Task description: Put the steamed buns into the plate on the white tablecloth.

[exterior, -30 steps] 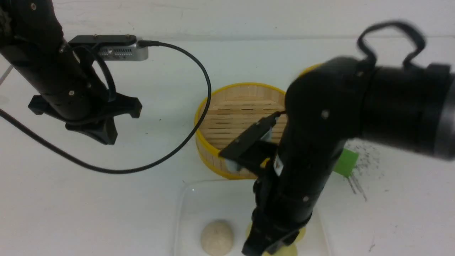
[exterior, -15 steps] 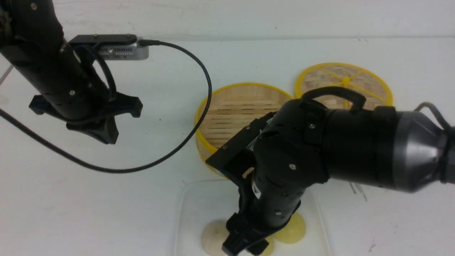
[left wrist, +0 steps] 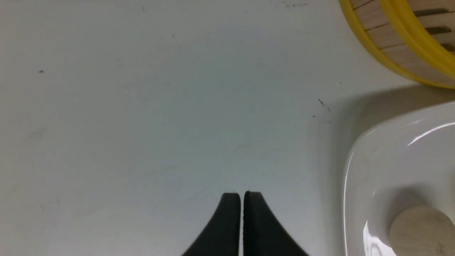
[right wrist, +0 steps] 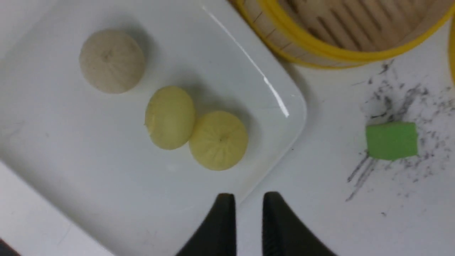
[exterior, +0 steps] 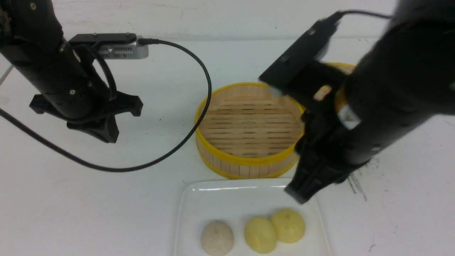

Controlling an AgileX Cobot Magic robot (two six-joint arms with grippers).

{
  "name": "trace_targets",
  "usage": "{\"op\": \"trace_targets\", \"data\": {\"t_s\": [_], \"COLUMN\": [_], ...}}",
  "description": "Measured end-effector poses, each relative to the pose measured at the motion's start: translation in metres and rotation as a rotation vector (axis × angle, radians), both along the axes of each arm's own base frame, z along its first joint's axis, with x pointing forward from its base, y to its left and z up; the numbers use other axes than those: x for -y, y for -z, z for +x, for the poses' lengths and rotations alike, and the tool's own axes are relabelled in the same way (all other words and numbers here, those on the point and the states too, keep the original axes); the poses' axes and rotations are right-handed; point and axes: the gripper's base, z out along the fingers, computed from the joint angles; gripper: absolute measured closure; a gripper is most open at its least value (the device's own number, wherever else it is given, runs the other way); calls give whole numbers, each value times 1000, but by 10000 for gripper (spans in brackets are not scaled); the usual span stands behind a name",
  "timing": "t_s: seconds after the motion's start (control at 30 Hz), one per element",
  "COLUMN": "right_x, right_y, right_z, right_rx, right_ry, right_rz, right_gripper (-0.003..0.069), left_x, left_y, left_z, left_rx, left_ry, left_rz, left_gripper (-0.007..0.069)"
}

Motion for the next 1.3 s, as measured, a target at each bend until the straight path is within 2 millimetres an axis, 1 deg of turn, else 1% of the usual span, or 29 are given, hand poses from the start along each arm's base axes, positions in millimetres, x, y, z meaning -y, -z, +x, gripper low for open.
{"op": "trace_targets", "data": {"t_s": [0.03,0.07,0.1,0.13,0.17,0.2,0.23,0.27,0.3,0.33,0.43,0.47,0.5,0.53,0.57,0.67,0.77,0.8,0.87,0.97,1.3], "right_x": [4,17,27,39,41,57,71,84,87,111,146,156,157,168,172,170,159,158,149,146,146], "right_y": [-5,-21,-33,-46,-48,-62,-72,-78,-79,-84,-78,-72,-67,-57,-47,-11,21,23,40,46,45], "right_z": [-3,-13,-21,-31,-33,-45,-56,-66,-68,-85,-110,-117,-117,-126,-128,-130,-125,-124,-120,-119,-119], "right_rx": [8,38,58,82,86,113,136,154,157,184,246,287,289,357,406,506,535,536,550,566,590], "right_ry": [0,4,5,7,8,14,19,26,28,47,58,53,52,38,23,-31,-73,-75,-103,-118,-129], "right_rz": [13,64,103,152,160,220,267,304,312,368,460,508,508,574,619,718,754,756,777,797,795], "right_gripper": [593,650,668,673,673,673,673,673,673,673,673,673,673,672,671,670,670,670,670,670,662], "left_x": [0,0,0,0,0,0,0,0,0,0,0,0,0,0,0,1,1,1,2,2,2], "left_y": [0,0,0,0,0,0,0,0,0,0,0,0,0,0,-1,-1,-1,-1,-1,-1,-1], "left_z": [0,0,0,0,0,0,0,0,0,0,1,1,1,1,1,2,2,2,2,2,2], "left_rx": [0,0,0,0,0,0,0,0,1,5,10,12,12,14,17,19,23,23,26,28,28], "left_ry": [0,0,0,0,0,0,0,0,0,0,-1,-1,-1,-1,-1,-2,-3,-4,-4,-4,-4], "left_rz": [0,0,0,0,0,0,0,0,0,-1,-2,-2,-2,-3,-3,-9,-16,-16,-20,-20,-20], "left_gripper": [584,583,582,580,580,580,578,577,576,574,572,571,571,571,570,570,570,570,568,561,553]}}
